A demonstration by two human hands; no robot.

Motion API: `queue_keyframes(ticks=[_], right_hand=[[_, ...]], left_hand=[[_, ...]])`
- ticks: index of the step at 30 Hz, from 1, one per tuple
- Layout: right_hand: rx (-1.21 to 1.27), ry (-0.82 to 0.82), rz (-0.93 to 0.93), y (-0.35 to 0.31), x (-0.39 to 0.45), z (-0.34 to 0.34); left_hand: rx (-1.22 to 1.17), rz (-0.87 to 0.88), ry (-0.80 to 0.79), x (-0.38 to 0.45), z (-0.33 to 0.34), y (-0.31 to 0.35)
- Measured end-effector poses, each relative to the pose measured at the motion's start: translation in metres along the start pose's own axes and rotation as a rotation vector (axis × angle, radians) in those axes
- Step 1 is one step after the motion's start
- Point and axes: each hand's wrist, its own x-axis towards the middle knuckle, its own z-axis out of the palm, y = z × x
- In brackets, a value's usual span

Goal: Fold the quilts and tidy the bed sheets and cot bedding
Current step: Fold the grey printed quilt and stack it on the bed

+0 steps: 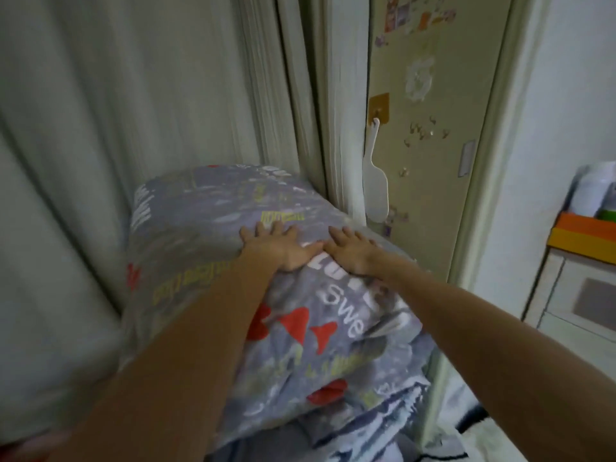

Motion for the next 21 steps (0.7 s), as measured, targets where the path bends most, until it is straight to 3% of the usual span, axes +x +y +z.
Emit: queue_keyframes(ticks=[3, 4, 5, 7, 9, 10, 13, 15, 19, 21], right_hand=[[0.321, 0.269, -0.018, 0.008, 0.004, -0.024], [0.319, 0.328, -0.034, 0.009, 0.0, -0.022], [0.23, 0.289, -0.051, 0.009, -0.005, -0.012], [-0.002, 0.086, -0.116, 0.013, -0.014, 0.017], [0.031, -0.008, -0.139, 0.025, -0.012, 0.008], [0.111, 0.016, -0.124, 0.027, -0.009, -0.008], [0.189, 0.301, -0.06, 0.045, 0.004, -0.063], [0.132, 0.403, -0.052, 0.053, 0.014, -0.094], [-0.093, 0.578, -0.07, 0.066, 0.045, -0.148], [-0.303, 0.664, -0.112, 0.075, 0.067, -0.172]], left_hand=[[-0.13, -0.061, 0.152, 0.008, -0.021, -0.001], [-0.116, -0.083, 0.213, 0.007, -0.022, 0.001], [-0.051, -0.071, 0.188, 0.007, -0.018, 0.003], [0.042, -0.039, -0.017, 0.003, -0.005, 0.004], [0.002, -0.04, -0.151, 0.006, -0.015, 0.014], [-0.031, -0.042, -0.147, 0.01, -0.029, 0.018], [0.021, 0.047, 0.106, 0.035, -0.083, 0.041], [-0.066, 0.124, 0.225, 0.056, -0.112, 0.058], [-0.478, 0.21, 0.545, 0.1, -0.146, 0.088], [-0.787, 0.226, 0.616, 0.132, -0.156, 0.096]])
